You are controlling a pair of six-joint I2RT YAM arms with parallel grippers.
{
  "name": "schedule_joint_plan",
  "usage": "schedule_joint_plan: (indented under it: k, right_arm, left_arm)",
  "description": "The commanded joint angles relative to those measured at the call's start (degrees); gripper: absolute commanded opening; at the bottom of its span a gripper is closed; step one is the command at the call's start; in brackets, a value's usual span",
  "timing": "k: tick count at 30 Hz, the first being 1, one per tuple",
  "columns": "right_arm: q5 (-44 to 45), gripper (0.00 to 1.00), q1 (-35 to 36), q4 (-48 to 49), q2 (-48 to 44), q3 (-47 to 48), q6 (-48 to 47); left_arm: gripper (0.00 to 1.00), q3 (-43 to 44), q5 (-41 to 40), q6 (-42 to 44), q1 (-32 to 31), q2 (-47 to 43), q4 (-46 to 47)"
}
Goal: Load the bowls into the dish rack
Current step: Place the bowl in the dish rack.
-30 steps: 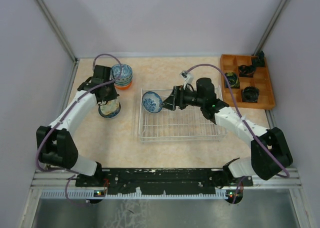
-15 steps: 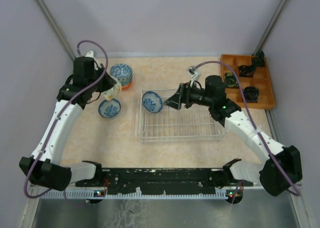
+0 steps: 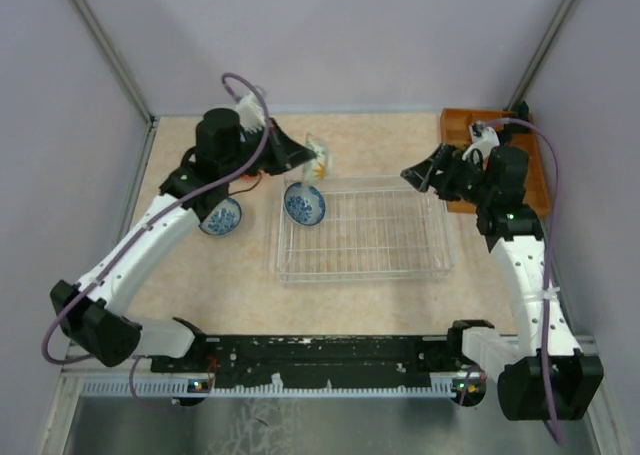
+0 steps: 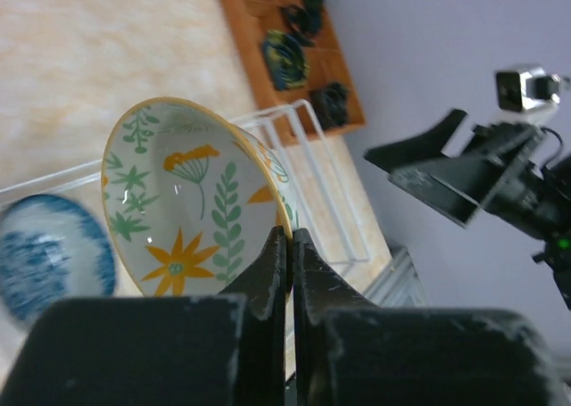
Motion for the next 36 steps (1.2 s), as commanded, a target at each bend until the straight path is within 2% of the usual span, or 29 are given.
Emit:
schedule_joint_plan:
  k: [1,4,8,14,21,28,36]
  right_arm:
    - [2.58,0.86,-5.55,-4.12,-1.88,0.65,0.15]
    - [4.39,0.88,-8.91,-5.08,-1.73,0.1,0.09]
    - [5.77,0.89,-13.13,-5.23,-1.74,-0.74,0.41]
    - [5.81,0.9,-16.76,-2.75,-0.25,-3.23,2.24]
    - [5.35,0.9,-18.05,1.36,2.31,-5.56,3.64]
    - [5.16,0.91,-18.61,3.51,4.91,-6.33,3.26]
    - [4.15,0.91,-18.76,4.53,6.14,-6.4,3.23]
  left_arm:
    - [0.0,0.15,3.11,-6.33,-8.11,6.98,18.81]
    - [0.0,3.76,2.21,-7.31,-13.47,14.41,23.84]
    - [0.0,4.81,1.85,-11.31,-16.96,22.94,34.83]
    - [0.0,6.11,3.27,-16.15,-18.49,34.62,50.88]
    - [0.0,7.89,2.99,-21.17,-18.92,44.26,64.24]
    - [0.0,7.76,-0.78,-24.09,-19.15,48.79,68.4]
    - [0.0,1.61,-5.36,-27.02,-19.86,49.15,73.21]
